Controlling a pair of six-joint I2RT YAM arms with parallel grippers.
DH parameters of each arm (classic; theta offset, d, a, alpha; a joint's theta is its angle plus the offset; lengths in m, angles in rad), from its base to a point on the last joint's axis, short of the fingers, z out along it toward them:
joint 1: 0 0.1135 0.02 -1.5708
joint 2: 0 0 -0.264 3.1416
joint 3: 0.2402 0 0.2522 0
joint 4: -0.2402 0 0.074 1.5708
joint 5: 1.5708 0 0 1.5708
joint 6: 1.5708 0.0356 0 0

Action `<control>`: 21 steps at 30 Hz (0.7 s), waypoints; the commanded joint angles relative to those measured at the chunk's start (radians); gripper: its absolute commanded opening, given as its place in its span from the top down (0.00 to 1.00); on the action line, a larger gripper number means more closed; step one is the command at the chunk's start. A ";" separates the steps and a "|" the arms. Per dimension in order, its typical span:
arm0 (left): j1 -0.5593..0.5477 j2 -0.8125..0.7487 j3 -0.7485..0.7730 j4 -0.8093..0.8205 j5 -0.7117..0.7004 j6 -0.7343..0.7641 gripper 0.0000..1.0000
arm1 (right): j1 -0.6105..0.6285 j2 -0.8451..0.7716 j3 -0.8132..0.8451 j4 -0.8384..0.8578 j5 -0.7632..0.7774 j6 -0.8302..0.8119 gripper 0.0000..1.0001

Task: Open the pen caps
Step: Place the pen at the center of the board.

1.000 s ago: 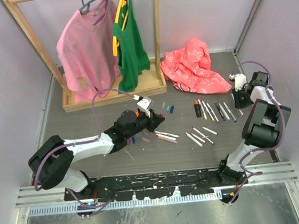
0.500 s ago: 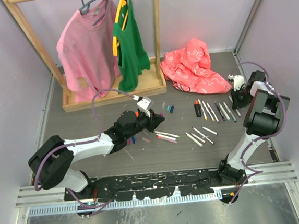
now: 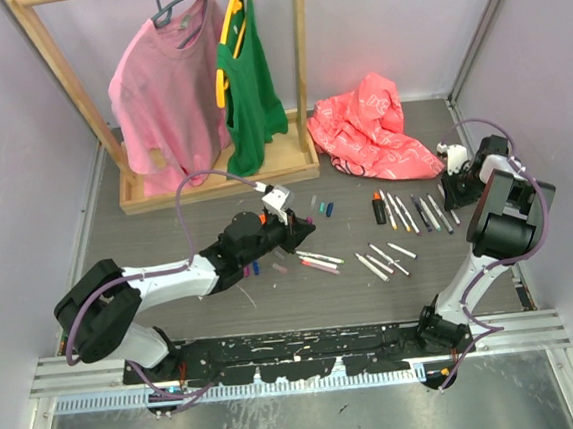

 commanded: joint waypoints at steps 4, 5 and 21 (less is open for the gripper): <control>0.004 -0.002 0.002 0.067 -0.013 0.020 1.00 | -0.003 -0.009 0.031 -0.020 -0.024 0.001 0.72; 0.004 0.000 0.003 0.066 -0.013 0.020 1.00 | -0.003 -0.012 0.029 -0.021 -0.027 0.000 0.71; 0.004 0.013 0.033 0.026 0.010 0.008 1.00 | -0.010 -0.078 0.035 -0.028 -0.054 -0.005 0.64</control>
